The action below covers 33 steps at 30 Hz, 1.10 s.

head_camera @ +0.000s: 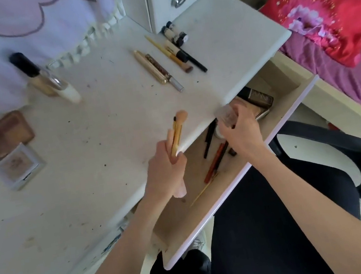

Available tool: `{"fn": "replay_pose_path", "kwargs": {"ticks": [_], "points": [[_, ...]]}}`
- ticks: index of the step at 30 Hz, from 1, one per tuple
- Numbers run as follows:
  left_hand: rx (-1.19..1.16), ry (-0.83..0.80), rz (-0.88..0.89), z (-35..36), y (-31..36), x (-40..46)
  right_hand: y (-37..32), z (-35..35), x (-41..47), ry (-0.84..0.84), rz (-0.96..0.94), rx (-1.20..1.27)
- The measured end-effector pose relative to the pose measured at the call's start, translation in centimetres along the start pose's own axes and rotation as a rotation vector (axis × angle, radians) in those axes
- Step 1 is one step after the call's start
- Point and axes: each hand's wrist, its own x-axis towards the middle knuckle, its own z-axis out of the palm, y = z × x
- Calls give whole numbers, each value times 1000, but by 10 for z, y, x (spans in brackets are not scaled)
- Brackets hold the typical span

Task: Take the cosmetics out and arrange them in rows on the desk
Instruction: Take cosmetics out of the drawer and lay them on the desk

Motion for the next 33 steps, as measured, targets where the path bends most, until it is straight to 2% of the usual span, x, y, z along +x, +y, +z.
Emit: {"fn": "replay_pose_path", "kwargs": {"ticks": [5,11,19,27,33], "points": [[-169,215,-156,-34,27,64,-28,20,38,98,-181,-180],[-76,282,-250,-54,41,124,-35,50,67,214,-200,-381],[39,317,-232,-56,58,172,-27,73,78,449,-219,-331],[51,302,-211,-57,69,189,-24,76,82,466,-221,-307],[42,311,-133,-48,58,184,-23,76,83,463,-234,-312]]}}
